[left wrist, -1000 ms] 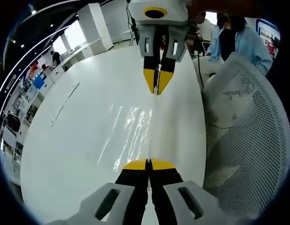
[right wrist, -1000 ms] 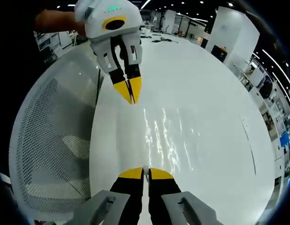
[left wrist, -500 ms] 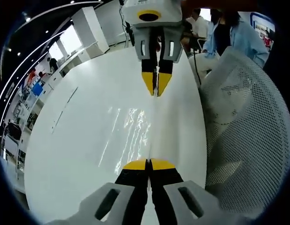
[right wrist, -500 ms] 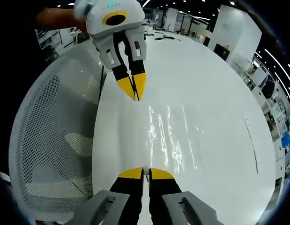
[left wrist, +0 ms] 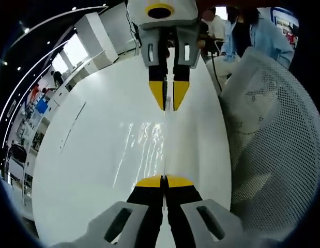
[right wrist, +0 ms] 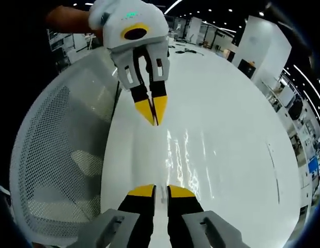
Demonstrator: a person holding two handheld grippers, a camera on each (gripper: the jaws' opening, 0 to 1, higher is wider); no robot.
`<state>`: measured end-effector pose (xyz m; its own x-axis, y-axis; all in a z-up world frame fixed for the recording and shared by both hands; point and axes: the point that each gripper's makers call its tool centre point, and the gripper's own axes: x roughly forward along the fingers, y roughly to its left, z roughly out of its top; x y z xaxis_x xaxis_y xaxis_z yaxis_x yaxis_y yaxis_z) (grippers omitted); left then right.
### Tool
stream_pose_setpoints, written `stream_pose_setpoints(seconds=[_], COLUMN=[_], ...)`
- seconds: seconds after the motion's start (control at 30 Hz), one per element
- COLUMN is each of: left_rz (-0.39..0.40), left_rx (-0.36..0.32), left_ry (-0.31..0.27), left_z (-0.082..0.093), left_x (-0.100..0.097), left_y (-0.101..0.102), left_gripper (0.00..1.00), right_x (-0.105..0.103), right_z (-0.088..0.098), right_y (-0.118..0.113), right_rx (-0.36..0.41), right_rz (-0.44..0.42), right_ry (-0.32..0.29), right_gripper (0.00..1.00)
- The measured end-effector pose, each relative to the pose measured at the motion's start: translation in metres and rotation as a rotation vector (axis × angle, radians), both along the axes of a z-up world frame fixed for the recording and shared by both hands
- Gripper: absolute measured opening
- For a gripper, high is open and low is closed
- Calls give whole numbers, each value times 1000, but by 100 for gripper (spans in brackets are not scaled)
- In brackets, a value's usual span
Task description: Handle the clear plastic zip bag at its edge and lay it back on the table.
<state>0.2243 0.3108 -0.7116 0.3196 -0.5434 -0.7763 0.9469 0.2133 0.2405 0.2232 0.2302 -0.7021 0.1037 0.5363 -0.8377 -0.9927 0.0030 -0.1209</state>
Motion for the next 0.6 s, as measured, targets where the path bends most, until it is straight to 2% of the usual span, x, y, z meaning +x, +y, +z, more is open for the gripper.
stream_pose_setpoints(seconds=[0.3, 0.6], left_rz=[-24, -36], left_rx=[21, 16], left_ry=[-30, -47], left_z=[-1, 1], left_x=[0, 1], left_y=[1, -2], left_gripper=[0, 0], right_x=[5, 4], right_z=[12, 5], right_y=[10, 16], right_rx=[29, 28], right_rz=[10, 7], right_ry=[-25, -2], right_gripper=[4, 4])
